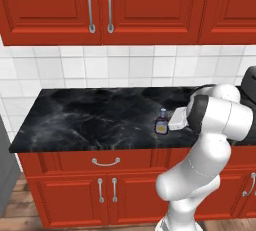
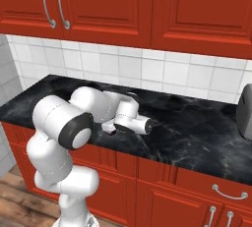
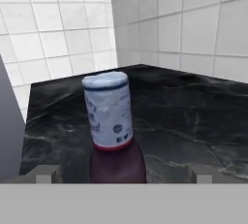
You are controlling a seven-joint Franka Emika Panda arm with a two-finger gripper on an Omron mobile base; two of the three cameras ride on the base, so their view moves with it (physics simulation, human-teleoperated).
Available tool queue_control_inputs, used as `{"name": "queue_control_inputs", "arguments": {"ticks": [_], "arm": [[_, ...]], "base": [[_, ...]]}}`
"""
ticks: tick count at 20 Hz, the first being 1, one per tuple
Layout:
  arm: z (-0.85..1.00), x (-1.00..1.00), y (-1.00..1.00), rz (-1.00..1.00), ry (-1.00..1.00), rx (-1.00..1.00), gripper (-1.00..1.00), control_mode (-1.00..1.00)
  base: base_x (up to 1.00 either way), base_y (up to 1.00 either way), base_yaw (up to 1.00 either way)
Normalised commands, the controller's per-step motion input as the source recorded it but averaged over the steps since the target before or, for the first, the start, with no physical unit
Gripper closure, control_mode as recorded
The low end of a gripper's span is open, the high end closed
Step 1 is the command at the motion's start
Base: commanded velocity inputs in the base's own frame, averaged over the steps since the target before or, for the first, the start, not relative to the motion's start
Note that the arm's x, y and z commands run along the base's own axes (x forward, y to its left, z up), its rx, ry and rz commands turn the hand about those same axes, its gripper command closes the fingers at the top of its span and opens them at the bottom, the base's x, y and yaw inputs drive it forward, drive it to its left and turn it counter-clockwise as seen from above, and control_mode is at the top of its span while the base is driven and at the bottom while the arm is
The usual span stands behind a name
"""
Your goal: Place the mustard and condiment bottle from the counter to the top shelf of the fridge. If the existing items in the fridge are on the top shelf, move them to other shelves.
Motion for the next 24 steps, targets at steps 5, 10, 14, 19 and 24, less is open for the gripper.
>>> {"name": "queue_control_inputs", "arguments": {"ticks": [5,10,14,19,24], "arm": [[-0.03,0.00,0.06,0.00,0.00,0.00,-1.00,-1.00],[-0.06,0.00,0.12,0.00,0.00,-0.02,-1.00,-1.00],[-0.06,0.00,0.14,0.00,0.00,-0.02,-1.00,-1.00],[-0.02,0.00,0.14,0.00,0.00,-0.01,1.00,-1.00],[0.03,0.00,0.02,0.00,0.03,0.00,1.00,-1.00]], "base": [[0.00,0.00,0.00],[0.00,0.00,0.00],[0.00,0.00,0.00],[0.00,0.00,0.00],[0.00,0.00,0.00]]}}
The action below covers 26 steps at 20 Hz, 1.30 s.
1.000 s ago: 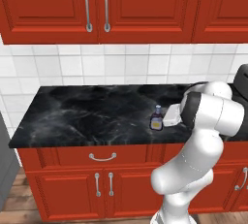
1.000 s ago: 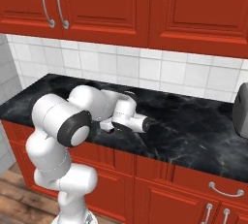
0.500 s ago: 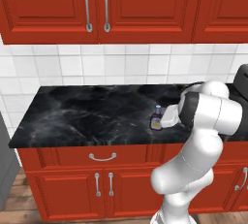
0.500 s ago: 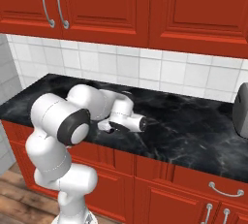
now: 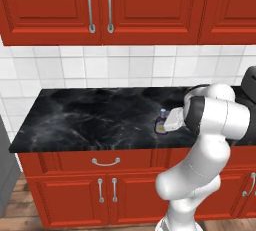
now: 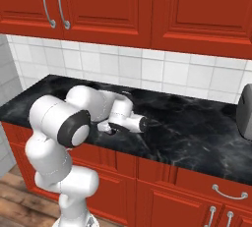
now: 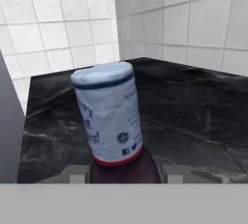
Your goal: Place the mustard and condiment bottle from the counter to the top shelf of the fridge. If the existing items in the fridge are on the top shelf, move them to other shelves.
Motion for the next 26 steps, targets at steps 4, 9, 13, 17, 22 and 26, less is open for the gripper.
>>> {"name": "queue_control_inputs", "arguments": {"ticks": [4,9,13,17,22,26], "arm": [[0.50,-0.44,0.00,0.00,-0.07,0.00,1.00,-1.00],[0.96,-0.65,0.02,0.00,-0.03,0.00,1.00,-1.00],[1.00,-0.93,0.00,0.00,-0.01,0.00,1.00,-1.00],[1.00,-0.95,0.00,0.00,0.00,-0.05,1.00,-1.00],[1.00,-0.94,0.06,0.00,0.00,-0.08,1.00,-1.00],[1.00,-0.89,0.18,-0.01,0.06,-0.06,1.00,-1.00]], "base": [[0.00,0.00,0.00],[0.00,0.00,0.00],[0.00,0.00,0.00],[0.00,0.00,0.00],[0.00,0.00,0.00],[0.00,0.00,0.00]]}}
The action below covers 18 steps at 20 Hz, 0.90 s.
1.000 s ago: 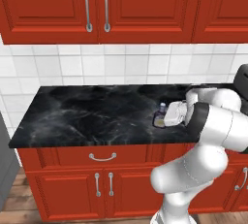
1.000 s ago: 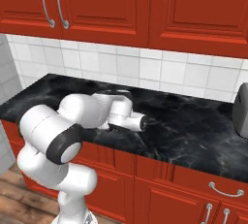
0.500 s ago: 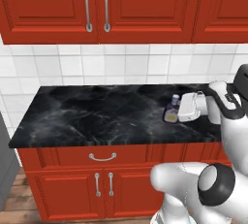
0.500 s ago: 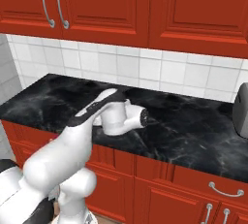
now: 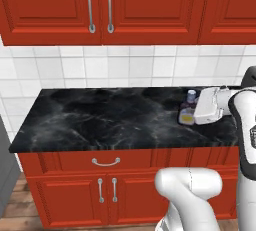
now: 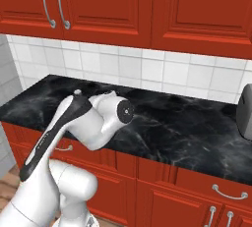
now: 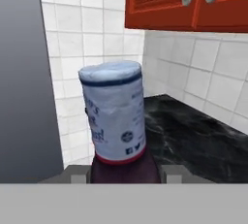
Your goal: Place the mustard and condiment bottle from the counter to the top shelf of the fridge. If the existing items in the fridge are on the top shelf, move them to other shelves.
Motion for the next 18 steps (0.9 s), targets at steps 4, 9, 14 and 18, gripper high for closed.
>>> {"name": "queue_control_inputs", "arguments": {"ticks": [4,9,14,18], "arm": [[1.00,-0.96,0.07,0.00,0.04,-0.03,1.00,-1.00],[0.81,-0.99,0.03,0.00,0.03,0.00,1.00,-1.00],[0.11,-0.50,-0.05,-0.02,0.00,0.04,1.00,-1.00],[0.00,-0.10,-0.03,0.00,0.00,0.00,1.00,1.00]], "base": [[0.00,0.00,0.00],[0.00,0.00,0.00],[0.00,0.00,0.00],[-0.36,-0.13,0.00]]}}
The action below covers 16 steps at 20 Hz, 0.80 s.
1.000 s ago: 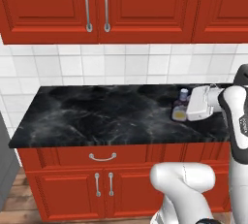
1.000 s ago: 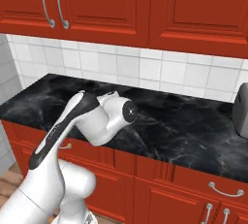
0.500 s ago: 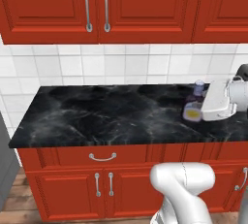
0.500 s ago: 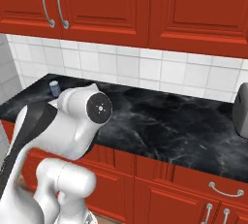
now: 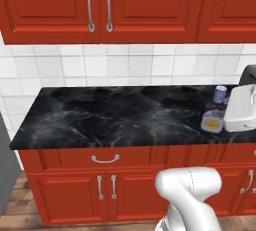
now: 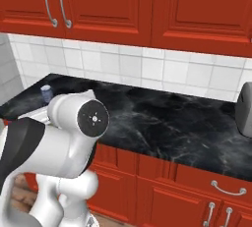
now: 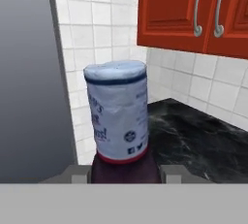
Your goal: Place the mustard and condiment bottle from the counter to the top shelf of the fridge. If the existing items in the fridge are on the top shelf, move them to other shelves.
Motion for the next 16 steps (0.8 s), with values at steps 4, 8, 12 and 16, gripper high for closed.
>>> {"name": "queue_control_inputs", "arguments": {"ticks": [4,8,12,16], "arm": [[0.00,0.00,0.00,0.00,0.00,0.00,1.00,1.00],[0.00,0.00,0.00,0.00,0.00,0.00,1.00,1.00],[0.00,0.00,0.00,0.00,0.00,0.00,1.00,1.00],[0.00,0.00,0.00,0.00,0.00,0.00,1.00,1.00]], "base": [[-1.00,-0.58,-0.03],[-1.00,-0.73,-0.27],[-0.98,-0.47,-0.54],[-0.80,-0.28,-0.65]]}}
